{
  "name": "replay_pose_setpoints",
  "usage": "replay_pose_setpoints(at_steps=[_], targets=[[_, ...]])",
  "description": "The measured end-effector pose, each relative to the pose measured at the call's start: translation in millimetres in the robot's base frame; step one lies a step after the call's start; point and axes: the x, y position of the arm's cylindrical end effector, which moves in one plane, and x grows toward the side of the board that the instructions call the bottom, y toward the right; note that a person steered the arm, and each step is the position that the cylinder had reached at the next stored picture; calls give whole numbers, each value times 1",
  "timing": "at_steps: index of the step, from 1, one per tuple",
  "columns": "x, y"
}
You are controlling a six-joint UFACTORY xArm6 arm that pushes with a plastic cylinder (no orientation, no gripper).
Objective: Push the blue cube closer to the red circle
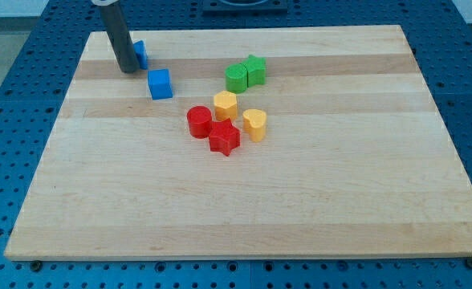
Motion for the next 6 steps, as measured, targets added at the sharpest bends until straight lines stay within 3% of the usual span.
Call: replay_pose_setpoints(at_steps=[6], targets=[[53,74]])
